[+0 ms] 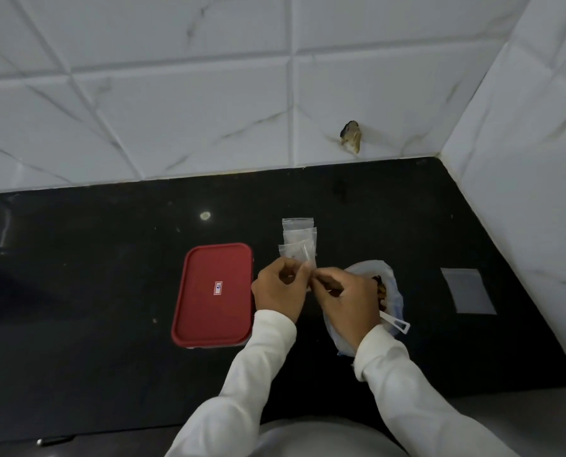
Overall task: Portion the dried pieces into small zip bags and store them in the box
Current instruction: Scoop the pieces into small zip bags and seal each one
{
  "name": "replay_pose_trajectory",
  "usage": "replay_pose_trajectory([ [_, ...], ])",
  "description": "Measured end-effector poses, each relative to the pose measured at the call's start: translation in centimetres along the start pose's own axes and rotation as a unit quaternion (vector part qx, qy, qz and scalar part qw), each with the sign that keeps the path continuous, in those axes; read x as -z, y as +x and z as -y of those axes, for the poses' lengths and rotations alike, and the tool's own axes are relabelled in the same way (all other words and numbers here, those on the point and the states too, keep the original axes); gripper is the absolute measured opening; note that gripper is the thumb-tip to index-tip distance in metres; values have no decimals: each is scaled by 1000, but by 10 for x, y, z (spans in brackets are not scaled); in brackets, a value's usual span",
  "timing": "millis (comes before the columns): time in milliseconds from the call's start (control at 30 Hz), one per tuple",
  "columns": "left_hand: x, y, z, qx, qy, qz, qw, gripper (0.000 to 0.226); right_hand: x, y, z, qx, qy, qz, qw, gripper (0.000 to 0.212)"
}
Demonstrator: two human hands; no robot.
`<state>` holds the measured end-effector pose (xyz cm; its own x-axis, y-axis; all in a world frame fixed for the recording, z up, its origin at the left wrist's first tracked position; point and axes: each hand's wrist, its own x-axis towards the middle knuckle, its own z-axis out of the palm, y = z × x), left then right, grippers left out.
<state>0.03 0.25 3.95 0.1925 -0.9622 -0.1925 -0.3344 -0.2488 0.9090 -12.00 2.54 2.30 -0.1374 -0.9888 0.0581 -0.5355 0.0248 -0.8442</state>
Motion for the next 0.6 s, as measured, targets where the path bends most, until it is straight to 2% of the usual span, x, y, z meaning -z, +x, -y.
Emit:
replay_pose_trajectory([
  [67, 4, 4, 6, 13, -15, 12, 1000, 11, -4, -2, 3, -23, 32, 6, 999, 25],
  [167, 9, 5, 9, 37, -50, 29, 998, 13, -5, -5, 4, 39, 10, 4, 999, 10],
  [267, 13, 6, 10, 48, -59, 42, 996, 10, -4, -6, 6, 60, 6, 4, 998, 11],
  [467, 15, 8, 15, 71, -77, 60, 993, 7, -8, -7, 5, 3, 37, 12, 999, 10],
  [600, 13, 5, 18, 106, -130, 75, 983, 8, -9, -5, 4, -32, 68, 21, 997, 10],
])
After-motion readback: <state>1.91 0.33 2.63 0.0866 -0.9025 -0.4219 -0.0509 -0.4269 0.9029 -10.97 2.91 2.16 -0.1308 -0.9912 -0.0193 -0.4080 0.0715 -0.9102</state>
